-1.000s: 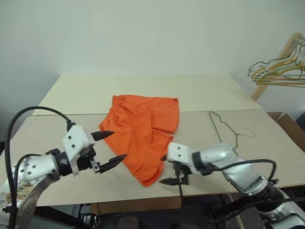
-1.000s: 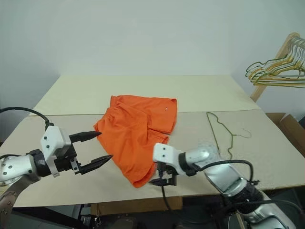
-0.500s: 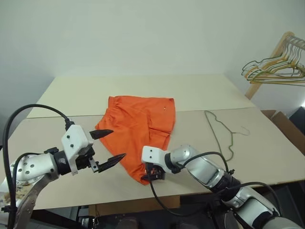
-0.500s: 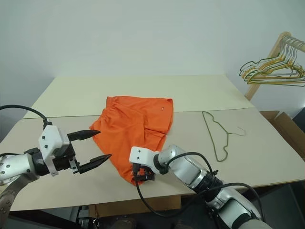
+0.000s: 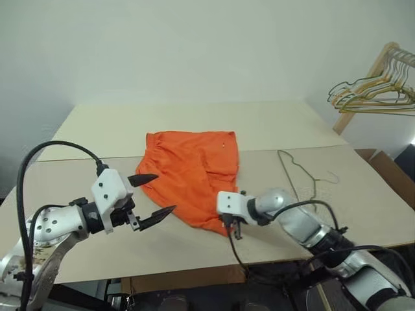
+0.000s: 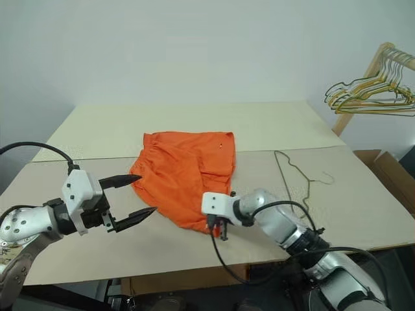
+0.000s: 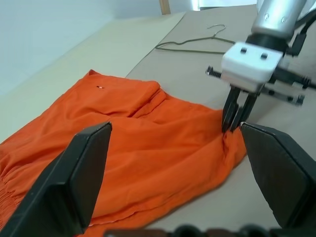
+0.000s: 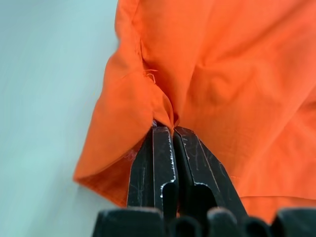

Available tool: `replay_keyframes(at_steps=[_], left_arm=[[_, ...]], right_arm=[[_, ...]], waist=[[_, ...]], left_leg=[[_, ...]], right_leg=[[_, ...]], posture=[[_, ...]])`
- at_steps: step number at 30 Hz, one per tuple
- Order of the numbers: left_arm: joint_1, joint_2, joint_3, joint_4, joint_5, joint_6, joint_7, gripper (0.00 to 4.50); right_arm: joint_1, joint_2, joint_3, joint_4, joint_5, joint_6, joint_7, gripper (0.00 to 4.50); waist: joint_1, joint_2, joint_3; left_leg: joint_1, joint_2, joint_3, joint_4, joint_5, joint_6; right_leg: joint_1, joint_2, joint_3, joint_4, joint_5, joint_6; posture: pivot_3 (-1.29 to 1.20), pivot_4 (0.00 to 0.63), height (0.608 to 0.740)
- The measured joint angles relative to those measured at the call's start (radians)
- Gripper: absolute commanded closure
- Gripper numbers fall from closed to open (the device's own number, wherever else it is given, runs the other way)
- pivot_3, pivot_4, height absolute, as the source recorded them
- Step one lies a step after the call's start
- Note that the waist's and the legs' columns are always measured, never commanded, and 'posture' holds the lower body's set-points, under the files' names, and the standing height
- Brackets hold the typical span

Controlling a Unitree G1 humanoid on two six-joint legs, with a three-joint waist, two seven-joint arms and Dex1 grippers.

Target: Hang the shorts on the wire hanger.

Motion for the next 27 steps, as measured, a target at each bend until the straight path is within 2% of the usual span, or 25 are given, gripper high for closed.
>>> replay_keyframes(at_steps=[4,5,8,10,15,18,22,25,27], left_arm=[[-0.008,0.0,-0.019,0.018,0.007,-0.013,-0.007,0.0],[-0.015,0.0,-0.024,0.025,0.007,-0.014,-0.008,0.0],[-0.029,0.0,-0.034,0.033,0.008,-0.029,-0.014,0.0],[-0.032,0.0,-0.035,0.039,0.01,-0.033,-0.015,0.0],[-0.035,-0.001,-0.038,0.043,0.02,-0.035,-0.016,0.0],[-0.038,-0.001,-0.043,0.044,0.02,-0.035,-0.024,0.0],[-0.039,0.0,-0.037,0.046,0.002,-0.033,-0.045,0.0],[-0.064,0.001,-0.025,0.057,-0.058,-0.014,-0.066,0.0],[-0.074,0.015,0.006,0.07,-0.122,0.014,-0.095,0.0]], right_arm=[[-0.015,-0.168,-0.082,0.132,-0.002,-0.26,0.138,4.4],[-0.029,-0.187,-0.091,0.183,-0.012,-0.327,0.16,4.19],[-0.093,-0.216,-0.094,0.356,-0.071,-0.51,0.2,3.42],[-0.133,-0.227,-0.095,0.465,-0.128,-0.599,0.198,2.73],[-0.173,-0.228,-0.104,0.572,-0.198,-0.687,0.188,1.02],[-0.144,-0.227,-0.17,0.486,-0.115,-0.645,0.244,0.03],[-0.099,-0.221,-0.275,0.253,0.037,-0.457,0.28,0.01],[-0.095,-0.11,-0.298,0.062,0.09,-0.22,0.214,0.01],[-0.097,0.025,-0.241,-0.034,0.084,-0.058,0.142,0.01]], waist=[[-0.001,0.0,0.0],[-0.003,0.0,0.0],[-0.019,0.0,0.0],[-0.027,0.0,0.0],[-0.032,0.0,0.0],[-0.031,0.001,0.001],[-0.028,0.001,0.001],[-0.034,0.001,0.001],[-0.042,0.001,0.001]], left_leg=[[0.0,0.0,0.0,0.0,-0.001,0.002],[0.0,0.0,0.0,0.0,-0.001,0.003],[0.0,0.001,0.001,0.0,-0.001,0.003],[0.0,0.001,0.001,0.0,-0.001,0.003],[0.0,0.003,0.001,0.0,-0.001,0.003],[-0.001,0.003,0.0,0.0,-0.001,0.003],[-0.001,0.004,0.0,0.001,-0.002,0.004],[0.0,0.005,0.0,0.001,-0.002,0.004],[0.0,0.005,0.0,0.001,-0.002,0.003]], right_leg=[[0.001,0.0,0.0,-0.003,0.0,0.0],[0.001,0.0,0.0,-0.003,0.0,0.0],[0.001,0.0,0.001,-0.003,0.0,0.0],[0.001,0.0,0.001,-0.002,0.0,0.0],[0.001,0.0,0.002,-0.002,0.0,0.0],[0.0,-0.001,0.002,-0.002,0.0,0.0],[0.0,-0.001,0.001,-0.002,0.0,-0.001],[0.0,-0.001,0.002,0.0,0.0,-0.001],[-0.002,-0.001,0.002,0.004,-0.001,-0.003]], posture=[[0.15,0.0,0.74],[0.15,0.0,0.74],[0.15,0.0,0.74],[0.15,0.0,0.74],[0.14,0.0,0.74],[0.13,0.0,0.74],[0.12,0.0,0.74],[0.12,0.0,0.74],[0.12,0.0,0.74]])
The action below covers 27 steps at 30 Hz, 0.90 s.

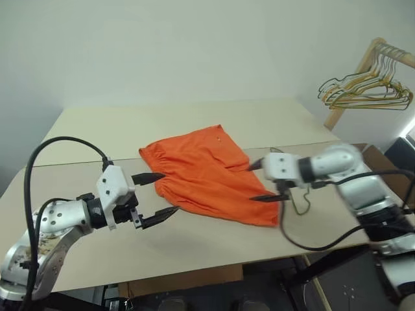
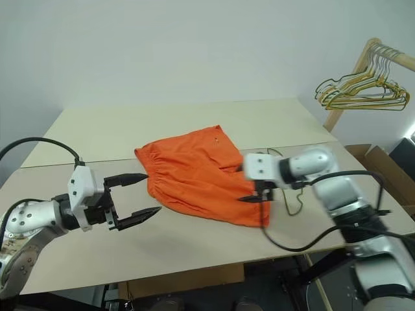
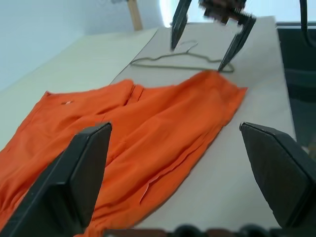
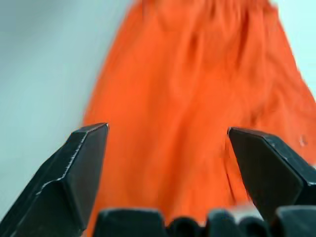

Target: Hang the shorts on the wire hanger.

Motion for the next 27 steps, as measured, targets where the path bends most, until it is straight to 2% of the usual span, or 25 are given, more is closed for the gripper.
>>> replay_keyframes(at_steps=[3,7,13,21,26,27], left_arm=[[0.011,0.044,0.04,0.02,-0.038,0.0,-0.061,0.0],[0.037,0.09,0.072,0.052,-0.028,-0.017,-0.12,0.0],[0.069,0.09,0.091,0.045,-0.031,-0.02,-0.116,0.0],[0.118,0.095,0.135,0.008,-0.051,-0.004,-0.116,0.0],[0.16,0.118,0.16,-0.002,-0.046,0.018,-0.107,0.0],[0.173,0.128,0.167,-0.009,-0.046,0.03,-0.101,0.0]], right_arm=[[-0.012,0.143,0.124,0.005,-0.082,0.11,-0.09,0.01],[-0.079,0.348,0.238,0.175,-0.199,0.183,-0.232,0.01],[-0.169,0.59,0.243,0.493,-0.279,0.172,-0.441,0.01],[-0.253,0.743,0.243,0.687,-0.29,0.102,-0.507,0.01],[-0.272,0.747,0.23,0.841,-0.315,0.064,-0.599,0.01],[-0.281,0.748,0.227,0.866,-0.316,0.052,-0.619,0.18]], waist=[[-0.003,0.0,0.0],[-0.008,0.001,0.001],[-0.011,0.001,0.001],[-0.021,0.005,0.004],[-0.015,0.006,0.004],[-0.015,0.006,0.004]], left_leg=[[0.0,-0.003,0.0,0.0,0.0,0.0],[0.0,-0.004,0.001,0.0,0.001,-0.002],[0.0,-0.004,0.001,-0.002,0.002,-0.004],[0.002,-0.004,0.001,-0.004,0.0,-0.013],[0.003,-0.004,0.002,-0.004,-0.001,-0.02],[0.003,-0.004,0.002,-0.004,-0.001,-0.02]], right_leg=[[-0.001,-0.002,0.0,0.006,-0.003,-0.001],[-0.002,-0.001,0.0,0.006,-0.003,0.0],[-0.001,0.001,-0.001,0.009,-0.004,0.0],[-0.001,0.004,-0.002,0.009,-0.007,-0.002],[-0.002,0.004,-0.002,0.009,-0.008,-0.003],[-0.002,0.004,-0.002,0.009,-0.008,-0.003]], posture=[[0.13,0.0,0.74],[0.14,0.0,0.74],[0.17,0.0,0.74],[0.2,0.0,0.74],[0.2,0.0,0.74],[0.2,0.0,0.74]])
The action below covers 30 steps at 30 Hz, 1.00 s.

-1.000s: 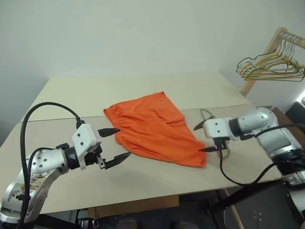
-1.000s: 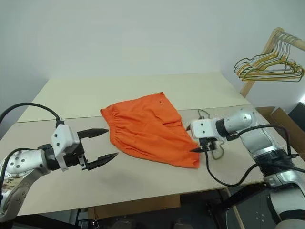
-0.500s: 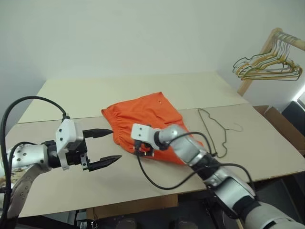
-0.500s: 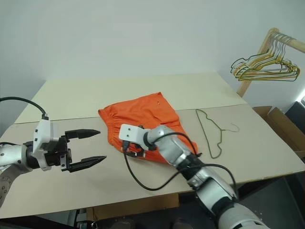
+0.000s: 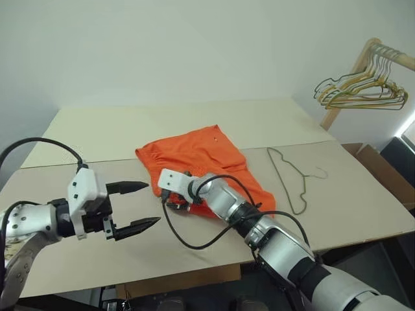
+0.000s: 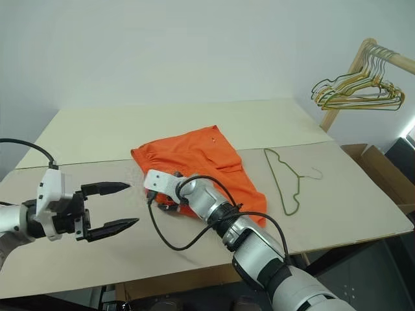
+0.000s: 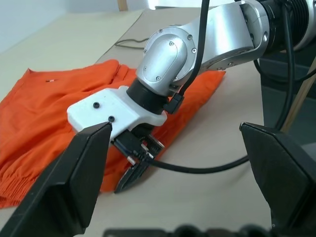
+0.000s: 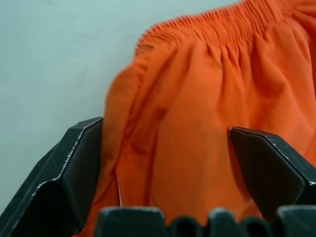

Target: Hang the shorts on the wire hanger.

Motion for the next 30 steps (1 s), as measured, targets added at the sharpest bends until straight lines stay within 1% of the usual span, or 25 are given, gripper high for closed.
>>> replay_keyframes(at_steps=[2,3,7,10,13,14,16,18,19,20,24,26,30], left_arm=[[0.032,0.008,0.027,-0.004,0.004,0.017,0.008,0.0],[0.049,0.008,0.042,-0.004,0.011,0.016,0.009,0.0],[0.091,0.008,0.081,-0.004,0.024,0.012,0.001,0.0],[0.101,0.008,0.095,-0.005,0.032,0.008,-0.001,0.0],[0.09,0.008,0.09,-0.009,0.033,0.007,0.001,0.0],[0.089,0.008,0.09,-0.009,0.033,0.007,0.001,0.0],[0.072,0.008,0.075,-0.009,0.034,0.004,0.001,0.0],[0.051,0.008,0.053,-0.002,0.035,0.002,-0.002,0.0],[0.041,0.008,0.044,0.004,0.036,0.0,-0.003,0.0],[0.032,0.008,0.036,0.008,0.037,-0.003,-0.006,0.0],[-0.002,0.016,0.005,0.039,0.048,-0.015,-0.035,0.0],[-0.014,0.02,-0.004,0.059,0.058,-0.022,-0.046,0.0],[-0.061,0.036,-0.055,0.117,0.102,-0.072,-0.09,0.0]], right_arm=[[-0.016,0.002,-0.011,0.046,-0.003,-0.021,-0.034,0.57],[-0.024,0.003,-0.012,0.066,-0.006,-0.028,-0.045,0.85],[-0.025,0.003,-0.01,0.077,-0.013,-0.042,-0.036,2.19],[-0.013,-0.002,-0.001,0.009,-0.016,-0.042,0.014,3.19],[0.059,-0.027,0.019,-0.124,-0.022,-0.04,0.08,4.3],[0.063,-0.03,0.021,-0.131,-0.022,-0.04,0.084,4.42],[0.115,-0.082,0.041,-0.238,-0.023,-0.044,0.143,4.42],[0.162,-0.165,0.052,-0.358,-0.016,-0.068,0.228,4.42],[0.181,-0.203,0.053,-0.405,-0.004,-0.086,0.265,4.42],[0.197,-0.239,0.053,-0.439,0.002,-0.12,0.292,4.42],[0.278,-0.433,0.049,-0.577,0.061,-0.356,0.45,4.42],[0.297,-0.483,0.046,-0.599,0.079,-0.412,0.497,4.42],[0.335,-0.62,0.005,-0.658,0.139,-0.548,0.606,4.42]], waist=[[-0.001,0.0,0.0],[-0.001,0.0,0.0],[0.001,0.0,0.0],[0.001,0.0,0.0],[0.002,0.0,0.0],[0.002,0.0,0.0],[0.007,0.0,0.0],[0.007,-0.001,0.0],[0.005,-0.001,-0.001],[0.004,-0.001,-0.001],[-0.004,-0.004,-0.002],[-0.013,-0.005,-0.002],[-0.024,-0.005,-0.002]], left_leg=[[0.001,0.001,0.0,-0.001,0.001,-0.002],[0.001,0.001,0.0,-0.002,0.001,-0.002],[0.001,0.002,0.0,-0.005,0.002,-0.004],[0.0,0.002,-0.002,-0.006,0.003,-0.004],[0.0,0.002,-0.002,-0.006,0.003,-0.004],[0.0,0.002,-0.002,-0.006,0.003,-0.004],[0.0,0.001,-0.003,-0.006,0.003,-0.004],[0.0,0.0,-0.003,-0.006,0.003,-0.003],[0.001,0.0,-0.004,-0.006,0.006,0.003],[0.001,0.001,-0.004,-0.006,0.006,0.003],[0.001,0.001,-0.004,-0.006,0.007,0.004],[0.001,0.001,-0.004,-0.006,0.007,0.005],[0.002,0.002,-0.004,-0.006,0.006,0.005]], right_leg=[[0.0,0.001,0.0,0.0,0.0,-0.001],[-0.001,0.001,0.0,0.0,-0.001,-0.001],[-0.002,0.002,0.0,0.0,-0.001,-0.002],[-0.003,0.002,0.0,0.0,-0.002,-0.003],[-0.002,0.002,0.0,0.0,-0.002,-0.003],[-0.002,0.002,0.0,0.0,-0.002,-0.003],[-0.002,0.001,-0.001,-0.001,-0.002,-0.003],[-0.001,0.0,0.0,-0.001,-0.002,-0.003],[-0.001,0.0,0.0,-0.001,-0.002,-0.003],[-0.001,0.001,0.0,-0.001,-0.002,-0.003],[-0.001,0.001,0.0,-0.001,-0.002,-0.003],[-0.001,0.001,0.0,-0.001,-0.002,-0.003],[-0.001,0.001,0.001,-0.001,-0.002,-0.003]], posture=[[0.21,0.0,0.74],[0.21,0.0,0.74],[0.2,0.0,0.74],[0.2,0.0,0.74],[0.18,0.0,0.74],[0.18,0.0,0.74],[0.16,0.0,0.74],[0.14,0.0,0.74],[0.14,0.0,0.74],[0.13,0.0,0.74],[0.1,0.0,0.74],[0.09,0.0,0.74],[0.07,0.0,0.74]])
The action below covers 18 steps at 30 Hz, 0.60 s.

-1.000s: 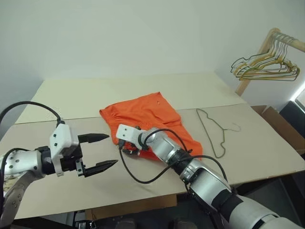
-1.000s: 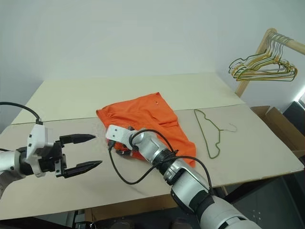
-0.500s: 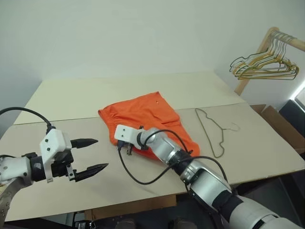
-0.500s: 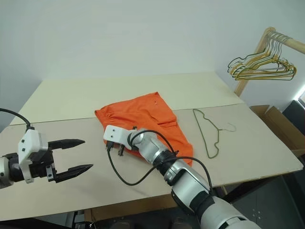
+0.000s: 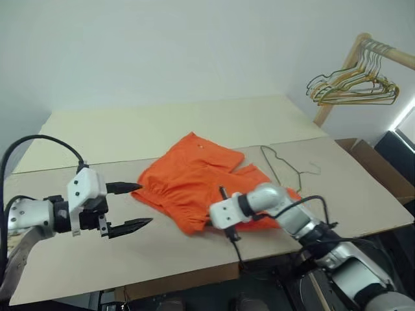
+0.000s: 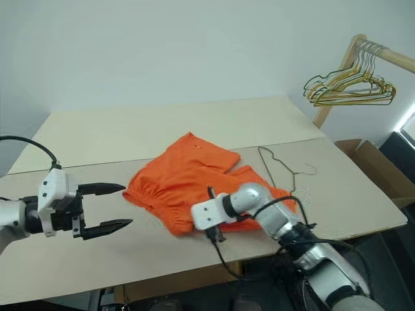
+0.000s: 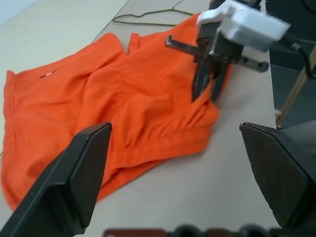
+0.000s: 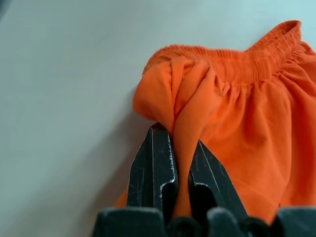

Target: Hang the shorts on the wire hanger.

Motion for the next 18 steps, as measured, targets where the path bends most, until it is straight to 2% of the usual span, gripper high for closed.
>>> replay_keyframes(at_steps=[5,10,18], left_arm=[[-0.057,0.011,-0.12,0.138,0.145,-0.149,-0.053,0.0],[-0.186,0.002,-0.317,0.355,0.375,-0.388,-0.082,0.0],[-0.391,-0.104,-0.539,0.694,0.641,-0.653,-0.037,0.0]], right_arm=[[0.013,-0.131,-0.07,-0.005,0.064,-0.151,0.102,4.42],[0.024,-0.144,-0.088,0.002,0.075,-0.186,0.118,4.42],[0.037,-0.143,-0.112,-0.044,0.094,-0.167,0.119,4.42]], waist=[[-0.001,0.0,0.0],[-0.001,0.0,0.0],[-0.005,0.0,0.0]], left_leg=[[0.001,0.001,0.001,0.0,-0.001,0.002],[0.001,0.002,0.002,0.0,-0.002,0.003],[-0.004,0.003,0.005,0.01,-0.006,0.011]], right_leg=[[0.001,0.0,0.0,-0.001,0.0,0.0],[0.0,0.0,0.001,0.0,0.0,-0.001],[0.0,-0.002,-0.001,0.0,0.0,0.0]], posture=[[0.04,0.0,0.74],[0.01,0.0,0.74],[-0.04,0.0,0.74]])
